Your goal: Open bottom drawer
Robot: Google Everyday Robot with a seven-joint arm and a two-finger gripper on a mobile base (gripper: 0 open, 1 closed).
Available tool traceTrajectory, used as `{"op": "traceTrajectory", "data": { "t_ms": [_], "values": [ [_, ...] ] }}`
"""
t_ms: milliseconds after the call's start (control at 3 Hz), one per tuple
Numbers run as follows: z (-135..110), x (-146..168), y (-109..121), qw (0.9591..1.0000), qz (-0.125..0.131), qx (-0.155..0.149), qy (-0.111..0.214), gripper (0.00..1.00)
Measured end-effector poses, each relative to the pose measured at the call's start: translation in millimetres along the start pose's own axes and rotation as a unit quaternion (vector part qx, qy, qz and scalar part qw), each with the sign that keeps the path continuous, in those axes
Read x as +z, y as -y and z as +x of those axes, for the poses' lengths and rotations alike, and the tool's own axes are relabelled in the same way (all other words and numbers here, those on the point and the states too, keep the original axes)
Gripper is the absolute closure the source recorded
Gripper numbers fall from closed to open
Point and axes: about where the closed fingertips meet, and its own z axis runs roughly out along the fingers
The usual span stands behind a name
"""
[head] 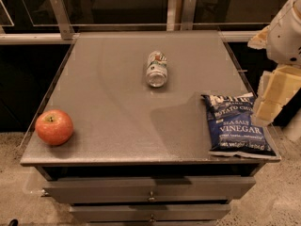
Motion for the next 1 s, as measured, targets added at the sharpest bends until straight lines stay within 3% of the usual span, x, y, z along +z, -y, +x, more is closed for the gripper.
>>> {"op": "traceTrajectory", "data": {
  "t_ms": [333,667,1000],
  "values": [
    [-1,0,0,1.0,0.001,-0.001,0.002,0.0],
    [-29,15,-13,0.9985,-0.01,-0.011,0.052,0.0],
    [-89,36,-40,0.9891,-0.027,-0.047,0.137,0.0]
  ]
}}
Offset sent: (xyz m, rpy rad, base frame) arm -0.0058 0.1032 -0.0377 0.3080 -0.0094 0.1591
